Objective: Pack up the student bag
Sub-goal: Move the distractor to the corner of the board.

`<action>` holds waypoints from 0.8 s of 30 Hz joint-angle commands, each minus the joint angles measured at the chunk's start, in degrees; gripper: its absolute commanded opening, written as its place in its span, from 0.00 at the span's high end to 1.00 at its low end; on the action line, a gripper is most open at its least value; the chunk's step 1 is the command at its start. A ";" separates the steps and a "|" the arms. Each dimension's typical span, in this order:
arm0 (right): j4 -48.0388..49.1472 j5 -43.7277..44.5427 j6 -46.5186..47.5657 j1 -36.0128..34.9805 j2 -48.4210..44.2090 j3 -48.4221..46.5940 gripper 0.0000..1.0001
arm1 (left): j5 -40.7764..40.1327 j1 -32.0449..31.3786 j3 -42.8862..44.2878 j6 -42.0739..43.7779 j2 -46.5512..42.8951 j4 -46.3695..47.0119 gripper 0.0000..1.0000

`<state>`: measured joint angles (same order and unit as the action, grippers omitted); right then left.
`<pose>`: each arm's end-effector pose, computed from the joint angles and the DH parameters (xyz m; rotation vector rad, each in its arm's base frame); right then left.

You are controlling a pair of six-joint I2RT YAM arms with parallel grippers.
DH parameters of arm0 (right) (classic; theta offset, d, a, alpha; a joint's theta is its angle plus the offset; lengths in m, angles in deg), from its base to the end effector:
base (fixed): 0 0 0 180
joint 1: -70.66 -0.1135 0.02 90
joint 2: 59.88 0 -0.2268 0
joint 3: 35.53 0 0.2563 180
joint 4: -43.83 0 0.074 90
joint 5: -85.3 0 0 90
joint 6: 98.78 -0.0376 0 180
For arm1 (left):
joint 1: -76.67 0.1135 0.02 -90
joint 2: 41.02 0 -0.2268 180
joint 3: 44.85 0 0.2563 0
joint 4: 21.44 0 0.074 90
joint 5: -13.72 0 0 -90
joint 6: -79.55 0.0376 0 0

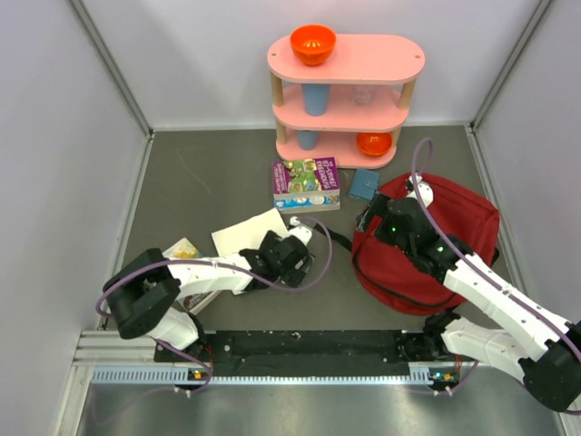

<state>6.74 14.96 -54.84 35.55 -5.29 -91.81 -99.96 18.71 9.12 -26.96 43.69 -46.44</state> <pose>0.1987 0.1242 0.2425 0.4007 2.1444 0.4437 0.1616 -0.2297 0.1187 0.7116 2.3234 -0.0475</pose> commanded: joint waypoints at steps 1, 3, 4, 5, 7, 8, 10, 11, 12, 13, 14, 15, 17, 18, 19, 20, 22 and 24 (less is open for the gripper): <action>0.35 0.03 0.45 0.13 -1.33 -0.24 0.01 | -2.78 4.95 0.80 -1.68 -0.33 0.30 0.01; 0.35 -0.41 0.10 0.13 -1.33 0.02 0.01 | -0.59 8.36 1.14 -1.85 -0.77 0.30 0.01; 0.35 -0.67 -0.08 0.22 -1.24 0.03 0.01 | 0.56 9.60 1.32 -2.29 -0.86 0.74 0.01; 0.35 -1.02 -0.17 0.13 -1.06 0.11 0.01 | 1.61 10.66 1.24 -2.47 -1.21 1.09 0.01; 0.35 -1.38 -0.17 0.22 -0.71 0.11 0.01 | 3.46 13.65 1.41 -3.08 -1.65 1.53 0.01; 0.35 -1.64 -0.17 0.22 -0.71 0.11 0.01 | 3.73 14.44 1.67 -3.00 -1.82 1.88 0.01; 0.35 -1.99 -0.08 0.13 -0.54 0.11 0.01 | 3.47 16.81 2.72 -2.74 -1.83 1.54 0.01; 0.35 -2.43 0.01 0.13 -0.62 0.11 0.01 | 3.38 17.60 3.86 -2.21 -1.39 1.27 0.01; 0.35 -2.61 0.10 0.22 -0.54 0.11 0.01 | 3.29 19.53 4.83 -1.86 -1.04 0.75 0.01; 0.35 -2.78 0.01 0.22 -0.53 0.11 0.01 | 3.55 20.59 5.62 -1.60 -0.51 0.31 0.01; 0.43 -3.05 -0.08 0.22 -0.45 0.11 0.01 | 3.99 21.64 6.94 -1.07 0.19 0.65 0.01; 0.35 -3.14 0.09 0.13 -0.53 0.11 0.01 | 3.82 23.66 7.56 -0.89 0.72 0.65 0.01; 0.35 -3.49 0.18 0.13 -0.71 0.11 0.01 | 4.87 26.56 8.96 -0.37 1.68 1.09 0.01; 0.35 -3.58 0.36 0.22 -0.80 0.11 0.01 | 4.96 27.45 9.14 0.42 1.95 2.83 0.01; 0.26 -3.66 0.27 0.22 -0.89 0.20 0.01 | 4.96 28.24 9.41 0.60 2.39 3.37 0.01; 0.26 -3.58 0.27 0.22 -1.15 0.38 0.01 | 5.83 29.99 11.41 0.60 3.70 2.59 0.01; 0.09 -3.66 0.45 0.22 -1.50 0.38 0.01 | 6.36 31.23 13.53 0.69 4.76 0.49 0.01; 0.00 -3.49 0.80 0.22 -2.03 0.55 0.01 | 9.08 31.32 14.77 1.83 3.28 0.12 0.01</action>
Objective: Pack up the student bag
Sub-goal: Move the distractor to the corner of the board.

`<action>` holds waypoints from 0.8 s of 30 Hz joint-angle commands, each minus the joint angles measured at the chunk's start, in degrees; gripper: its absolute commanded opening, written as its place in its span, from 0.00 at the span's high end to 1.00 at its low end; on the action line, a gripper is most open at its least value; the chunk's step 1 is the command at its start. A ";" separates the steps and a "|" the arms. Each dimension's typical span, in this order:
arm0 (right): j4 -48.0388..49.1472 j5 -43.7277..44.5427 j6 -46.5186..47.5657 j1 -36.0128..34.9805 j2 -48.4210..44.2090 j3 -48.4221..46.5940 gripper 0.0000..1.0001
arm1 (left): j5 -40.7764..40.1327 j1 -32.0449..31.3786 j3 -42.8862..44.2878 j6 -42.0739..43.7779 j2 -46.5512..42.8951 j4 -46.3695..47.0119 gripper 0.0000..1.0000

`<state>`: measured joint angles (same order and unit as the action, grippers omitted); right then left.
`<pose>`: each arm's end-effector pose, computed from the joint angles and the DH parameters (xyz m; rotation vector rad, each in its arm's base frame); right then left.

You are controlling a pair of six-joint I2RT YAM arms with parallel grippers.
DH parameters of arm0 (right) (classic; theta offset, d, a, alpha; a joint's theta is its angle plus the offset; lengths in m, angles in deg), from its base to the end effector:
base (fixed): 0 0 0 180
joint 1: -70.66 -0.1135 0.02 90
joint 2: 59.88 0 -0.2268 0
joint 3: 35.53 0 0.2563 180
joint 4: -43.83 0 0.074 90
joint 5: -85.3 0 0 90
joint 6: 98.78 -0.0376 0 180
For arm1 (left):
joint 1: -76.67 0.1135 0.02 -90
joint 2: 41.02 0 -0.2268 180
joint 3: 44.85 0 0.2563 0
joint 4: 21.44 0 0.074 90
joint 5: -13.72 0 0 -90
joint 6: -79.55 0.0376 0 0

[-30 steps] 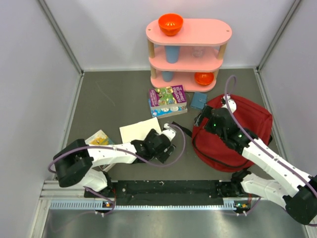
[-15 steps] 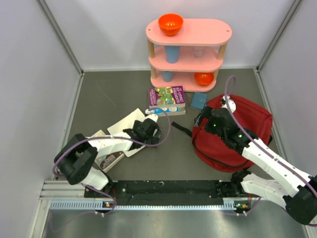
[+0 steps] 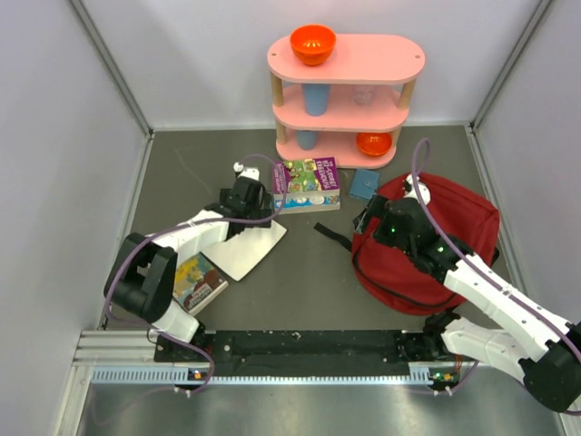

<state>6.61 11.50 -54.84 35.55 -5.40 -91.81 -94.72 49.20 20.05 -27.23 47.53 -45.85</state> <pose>0.1976 0.1261 0.2423 0.3705 2.1736 0.5004 0.2915 -0.1381 0.1558 0.0733 2.3530 0.0142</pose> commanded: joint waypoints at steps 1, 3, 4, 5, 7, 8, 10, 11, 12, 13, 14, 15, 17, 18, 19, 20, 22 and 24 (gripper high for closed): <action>-0.05 0.05 0.80 0.22 -2.01 0.64 0.01 | 5.24 0.83 3.49 2.45 -1.88 0.93 0.01; 0.04 0.23 0.89 0.22 -2.27 0.99 0.01 | 9.89 0.74 2.44 2.97 -6.27 1.29 0.01; 0.04 0.23 0.97 0.22 -2.27 1.17 0.01 | 12.78 0.74 2.09 3.06 -7.59 1.38 0.01; 0.04 0.23 0.54 0.22 -2.27 1.34 0.01 | 15.16 0.14 1.56 2.98 -9.96 1.21 0.01; 0.04 0.40 0.36 0.13 -1.92 1.52 0.01 | 18.17 -1.62 0.33 2.19 -12.16 1.12 0.01; 0.04 0.58 -0.07 0.22 -1.83 1.52 0.01 | 20.78 -3.28 -0.54 2.10 -12.44 0.77 0.01; 0.13 1.89 -0.34 0.22 -2.01 1.70 0.01 | 27.38 -4.87 -1.51 0.96 -12.35 0.50 0.01; 0.04 2.33 -0.69 0.22 -2.62 2.13 0.01 | 28.53 -7.14 -2.74 0.52 -11.83 0.94 0.01; 0.13 2.86 -0.61 0.22 -3.06 2.22 0.01 | 28.89 -8.38 -3.53 -0.53 -11.48 1.20 0.01; 0.13 3.56 -0.52 0.22 -3.41 2.31 0.01 | 29.77 -9.53 -4.32 -0.80 -11.30 1.90 0.01; 0.21 3.83 -0.08 0.22 -4.11 2.22 0.01 | 29.34 -11.19 -5.98 -1.41 -10.78 2.43 0.01; 0.22 3.92 0.01 0.22 -4.38 2.22 0.01 | 28.73 -11.73 -7.05 -3.94 -10.60 3.13 0.01; 0.13 4.27 0.27 0.22 -4.82 2.14 0.01 | 29.42 -12.26 -10.90 -6.15 -11.55 5.41 0.01; 0.21 4.27 0.36 0.22 -4.99 2.22 0.01 | 29.34 -12.26 -11.88 -8.25 -12.00 6.64 0.01; 0.13 4.18 0.27 0.22 -4.91 2.22 0.01 | 29.51 -12.26 -12.85 -8.80 -12.52 7.26 0.01; 0.21 4.27 0.10 0.22 -4.82 2.31 0.01 | 29.42 -12.26 -14.25 -9.32 -12.79 7.53 0.01; 0.21 4.01 -0.08 0.22 -4.47 2.31 0.01 | 28.72 -12.26 -15.57 -10.73 -13.84 8.15 0.01; 0.39 3.75 -0.34 0.22 -3.94 2.31 0.01 | 25.66 -12.26 -16.64 -10.82 -14.20 7.28 0.01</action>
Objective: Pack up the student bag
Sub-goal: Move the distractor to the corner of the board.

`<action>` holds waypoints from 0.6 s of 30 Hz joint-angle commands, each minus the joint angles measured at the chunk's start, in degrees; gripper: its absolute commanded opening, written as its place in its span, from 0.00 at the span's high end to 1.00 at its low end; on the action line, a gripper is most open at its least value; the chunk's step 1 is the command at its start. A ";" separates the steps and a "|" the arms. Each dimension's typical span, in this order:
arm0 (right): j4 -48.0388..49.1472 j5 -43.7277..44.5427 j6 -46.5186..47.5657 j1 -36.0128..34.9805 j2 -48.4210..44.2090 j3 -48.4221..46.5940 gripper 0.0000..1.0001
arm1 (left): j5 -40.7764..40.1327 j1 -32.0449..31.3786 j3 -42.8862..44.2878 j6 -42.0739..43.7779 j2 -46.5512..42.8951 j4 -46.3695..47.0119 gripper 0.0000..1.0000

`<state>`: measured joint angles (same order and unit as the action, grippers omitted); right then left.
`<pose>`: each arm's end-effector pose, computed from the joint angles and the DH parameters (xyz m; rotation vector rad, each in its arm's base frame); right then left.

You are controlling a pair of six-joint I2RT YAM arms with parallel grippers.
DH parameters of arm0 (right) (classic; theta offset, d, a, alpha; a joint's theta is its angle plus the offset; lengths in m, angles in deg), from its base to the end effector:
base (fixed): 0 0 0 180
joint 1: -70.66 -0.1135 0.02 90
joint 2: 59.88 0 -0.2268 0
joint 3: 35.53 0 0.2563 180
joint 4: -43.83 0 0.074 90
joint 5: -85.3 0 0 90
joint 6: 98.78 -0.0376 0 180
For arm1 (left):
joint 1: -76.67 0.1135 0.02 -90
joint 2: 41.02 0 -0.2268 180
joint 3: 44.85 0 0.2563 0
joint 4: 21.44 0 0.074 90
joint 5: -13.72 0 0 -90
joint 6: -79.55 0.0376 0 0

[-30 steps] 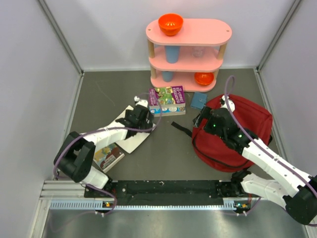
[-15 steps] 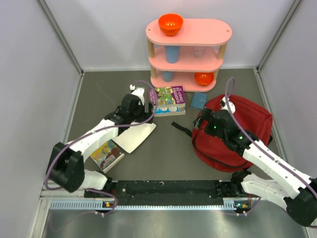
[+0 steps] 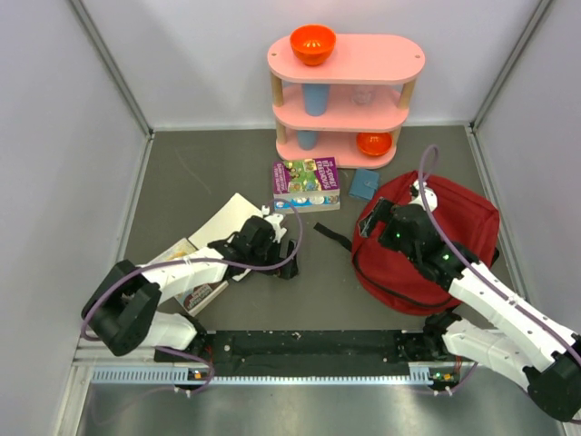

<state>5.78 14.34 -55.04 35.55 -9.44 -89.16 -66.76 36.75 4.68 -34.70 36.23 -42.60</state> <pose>0.1881 0.1173 0.2400 0.3999 2.1410 0.4626 0.2030 -0.1780 0.1318 0.4238 2.4992 -0.6835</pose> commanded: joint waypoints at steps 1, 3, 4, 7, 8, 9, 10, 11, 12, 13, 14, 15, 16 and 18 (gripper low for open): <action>1.31 0.55 -0.15 0.13 0.54 -0.33 0.01 | -3.79 0.28 -1.18 -3.17 -2.72 2.10 0.01; 1.40 0.20 -0.23 0.22 0.89 -0.33 0.01 | -8.62 0.46 0.04 -2.65 -2.02 -0.28 0.01; 1.40 0.11 -0.23 0.22 1.15 -0.33 0.01 | -10.99 0.98 1.09 -2.47 -1.24 -2.38 0.01; 1.57 -0.41 -0.06 0.22 1.51 -0.33 0.01 | -11.02 6.14 2.24 -1.15 0.87 -1.80 0.01; 1.66 -0.50 -0.06 0.22 1.68 -0.42 0.01 | -10.23 7.56 2.51 -0.02 1.49 -1.53 0.01; 1.66 -0.85 0.03 0.22 1.86 -0.60 0.01 | -10.05 8.88 3.03 0.51 3.24 -1.35 0.01; 1.66 -1.03 0.12 0.22 2.03 -0.68 0.01 | -9.79 11.16 4.43 1.22 4.39 -1.52 0.01; 1.66 -1.20 0.29 0.13 1.95 -0.77 0.01 | -7.78 12.05 5.49 2.70 5.44 -2.39 0.01; 1.66 -1.21 0.29 0.22 1.95 -0.69 0.01 | -7.50 12.67 6.63 3.24 7.97 -3.01 0.01; 1.75 -1.29 0.29 0.22 1.95 -0.68 0.01 | -8.28 13.20 8.55 3.33 9.13 -3.45 0.01; 1.75 -1.21 0.29 0.13 1.95 -0.68 0.01 | -8.38 13.64 9.36 4.03 10.01 -3.20 0.01; 1.75 -1.21 0.38 0.39 1.95 -0.68 0.01 | -8.20 14.16 10.23 4.21 11.94 -3.11 0.01; 1.66 -1.38 0.29 0.22 1.95 -0.77 0.01 | -8.03 15.56 12.07 4.47 12.91 -3.19 0.01; 1.75 -2.08 0.29 0.13 2.21 -0.86 0.01 | -7.50 17.15 13.66 5.26 15.10 -2.15 0.01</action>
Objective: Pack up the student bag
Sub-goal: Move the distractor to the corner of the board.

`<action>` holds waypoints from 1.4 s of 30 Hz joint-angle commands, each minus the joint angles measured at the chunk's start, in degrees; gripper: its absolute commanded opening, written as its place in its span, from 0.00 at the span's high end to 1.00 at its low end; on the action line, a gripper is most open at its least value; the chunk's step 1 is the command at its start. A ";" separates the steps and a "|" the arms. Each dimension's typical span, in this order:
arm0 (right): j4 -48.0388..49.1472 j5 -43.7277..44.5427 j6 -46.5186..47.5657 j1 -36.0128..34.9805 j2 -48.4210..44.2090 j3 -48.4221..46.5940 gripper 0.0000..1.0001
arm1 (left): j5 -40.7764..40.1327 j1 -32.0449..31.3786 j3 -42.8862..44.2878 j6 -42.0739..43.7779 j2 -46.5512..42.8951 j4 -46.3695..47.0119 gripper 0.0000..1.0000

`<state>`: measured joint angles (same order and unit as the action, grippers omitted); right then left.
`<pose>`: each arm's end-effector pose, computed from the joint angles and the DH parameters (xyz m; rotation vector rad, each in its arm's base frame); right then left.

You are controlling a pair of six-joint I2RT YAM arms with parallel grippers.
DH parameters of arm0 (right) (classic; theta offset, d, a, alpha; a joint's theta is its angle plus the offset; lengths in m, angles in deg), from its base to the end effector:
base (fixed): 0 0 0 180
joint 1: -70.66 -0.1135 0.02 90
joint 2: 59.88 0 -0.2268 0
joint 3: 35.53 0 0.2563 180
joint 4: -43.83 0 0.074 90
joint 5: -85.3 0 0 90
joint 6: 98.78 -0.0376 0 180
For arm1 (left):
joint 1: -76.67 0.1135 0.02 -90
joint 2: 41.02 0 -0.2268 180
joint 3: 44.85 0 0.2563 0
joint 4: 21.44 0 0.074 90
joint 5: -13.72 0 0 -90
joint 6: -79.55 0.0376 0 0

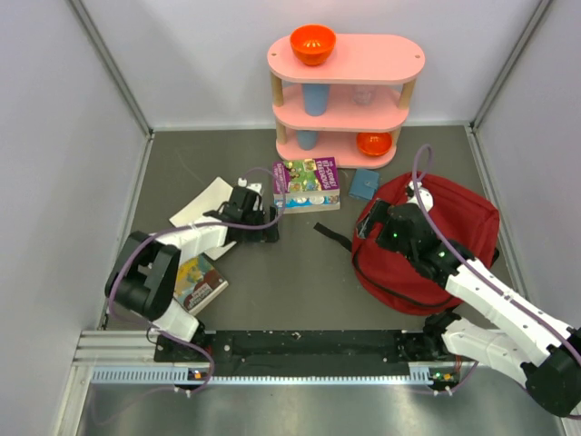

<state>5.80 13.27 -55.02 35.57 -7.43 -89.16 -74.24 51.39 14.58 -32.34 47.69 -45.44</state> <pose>0.1915 0.1203 0.2328 0.3883 2.1805 0.4549 0.2754 -0.1315 0.1255 0.0902 2.5404 -0.3790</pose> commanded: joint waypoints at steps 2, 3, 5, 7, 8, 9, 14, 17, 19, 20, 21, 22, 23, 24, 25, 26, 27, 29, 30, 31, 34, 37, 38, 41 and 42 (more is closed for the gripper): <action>1.73 -1.54 0.36 0.20 0.37 -0.86 0.01 | 1.91 5.23 6.66 3.60 5.24 1.23 0.01; 1.64 -1.98 0.27 0.20 0.38 -0.86 0.01 | 2.35 6.11 7.45 3.87 6.90 2.36 0.01; 1.55 -2.33 0.27 0.20 0.20 -0.60 0.01 | 4.89 8.57 10.87 5.09 8.75 2.03 0.01; 1.55 -2.51 0.45 0.20 -0.24 -0.33 0.01 | 4.55 10.33 14.56 5.89 11.39 0.70 0.01; 1.46 -2.60 0.45 0.20 -0.33 -0.25 0.01 | 4.11 11.03 15.45 5.98 12.27 0.79 0.01; 1.46 -2.60 0.36 0.20 -0.59 -0.16 0.01 | 5.94 12.08 17.63 5.72 13.76 0.09 0.01; 1.38 -2.86 0.89 0.20 -0.59 -0.60 0.01 | 11.31 15.70 25.64 6.77 17.46 -2.90 0.01; 1.29 -2.95 0.97 0.20 -0.77 -0.60 0.01 | 14.92 14.91 24.61 4.68 14.49 -1.94 0.01; 1.38 -2.77 0.89 0.20 -0.50 -0.60 0.01 | 13.34 13.50 19.52 1.96 8.79 -0.01 0.01; 1.46 -2.86 0.80 0.20 -0.33 -0.60 0.01 | 11.51 13.07 17.41 0.37 4.24 1.04 0.01; 1.38 -2.86 0.71 0.20 -0.24 -0.68 0.01 | 9.49 12.63 13.13 -1.04 1.85 1.84 0.01; 1.38 -2.95 0.62 0.20 0.02 -0.68 0.01 | 8.17 12.53 10.65 -4.27 -0.62 2.63 0.01; 1.46 -3.21 0.62 0.20 0.46 -0.68 0.01 | 6.59 12.53 8.19 -6.56 -4.90 3.59 0.01; 1.55 -3.30 0.71 0.11 0.64 -0.60 0.01 | 4.66 12.53 3.99 -8.41 -6.77 3.78 0.01; 1.55 -3.30 0.62 0.20 0.90 -0.60 0.01 | 0.81 12.45 2.21 -11.13 -8.45 3.52 0.01; 1.64 -3.47 0.71 0.29 1.34 -0.51 0.01 | -1.23 12.62 0.88 -12.46 -12.03 2.30 0.01; 1.81 -3.56 0.97 0.29 1.60 -0.51 0.01 | -3.78 12.53 -1.83 -13.26 -13.81 1.59 0.01; 1.90 -3.65 1.06 0.20 1.87 -0.25 0.01 | -9.06 12.53 -5.70 -17.12 -18.45 1.32 0.01; 2.16 -3.65 1.15 0.11 1.96 -0.07 0.01 | -10.73 12.62 -6.68 -18.70 -19.53 0.36 0.01; 2.34 -3.91 1.24 0.20 2.13 -0.07 0.01 | -13.35 12.62 -7.56 -21.33 -20.67 0.18 0.01; 2.61 -4.35 1.59 0.20 2.83 -0.42 0.01 | -18.64 12.80 -9.85 -26.34 -23.40 -1.67 0.01; 2.78 -4.27 1.76 0.20 2.84 -0.86 0.01 | -22.69 12.80 -11.26 -28.89 -25.25 -1.84 0.01; 2.78 -4.01 1.77 0.20 2.84 -0.86 0.01 | -24.53 12.80 -11.43 -29.96 -26.21 -2.63 0.01; 2.78 -4.09 1.77 0.20 2.84 -0.77 0.01 | -27.25 12.88 -13.53 -31.45 -27.71 0.16 0.01; 2.78 -4.09 1.59 0.20 2.75 -0.69 0.01 | -27.09 13.49 -13.54 -31.72 -27.36 0.78 0.01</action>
<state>6.85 8.97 -53.93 35.59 -4.61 -89.16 -94.65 63.89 2.80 -59.18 22.33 -48.17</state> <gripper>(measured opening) 0.988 0.989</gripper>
